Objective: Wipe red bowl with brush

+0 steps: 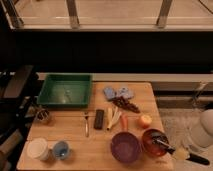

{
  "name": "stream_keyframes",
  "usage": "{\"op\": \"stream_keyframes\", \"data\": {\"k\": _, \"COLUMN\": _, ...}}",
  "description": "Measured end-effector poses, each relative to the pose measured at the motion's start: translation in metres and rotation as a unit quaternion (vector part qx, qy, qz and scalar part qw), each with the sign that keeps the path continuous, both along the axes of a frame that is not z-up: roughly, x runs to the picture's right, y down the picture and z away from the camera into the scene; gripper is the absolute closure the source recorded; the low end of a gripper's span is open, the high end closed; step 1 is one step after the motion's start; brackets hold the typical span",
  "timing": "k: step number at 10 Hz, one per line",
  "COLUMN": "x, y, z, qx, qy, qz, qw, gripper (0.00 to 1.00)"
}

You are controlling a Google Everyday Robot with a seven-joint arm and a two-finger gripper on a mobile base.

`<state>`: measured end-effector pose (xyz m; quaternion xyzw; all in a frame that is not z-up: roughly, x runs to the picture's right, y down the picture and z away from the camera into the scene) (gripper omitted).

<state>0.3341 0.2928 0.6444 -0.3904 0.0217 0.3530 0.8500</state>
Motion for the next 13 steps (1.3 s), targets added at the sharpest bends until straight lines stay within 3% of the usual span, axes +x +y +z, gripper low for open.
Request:
{"op": "stream_keyframes", "data": {"k": 5, "x": -0.014, "y": 0.004, "z": 0.008, "qx": -0.002, "qy": 0.0, "qz": -0.029, "qw": 0.9996, "gripper": 1.0}}
{"op": "stream_keyframes", "data": {"k": 9, "x": -0.005, "y": 0.014, "z": -0.001, "qx": -0.005, "qy": 0.013, "qz": -0.019, "qw": 0.9997, "gripper": 1.0}}
{"op": "stream_keyframes", "data": {"k": 13, "x": 0.003, "y": 0.001, "z": -0.001, "qx": 0.006, "qy": 0.023, "qz": -0.023, "qw": 0.9994, "gripper": 1.0}}
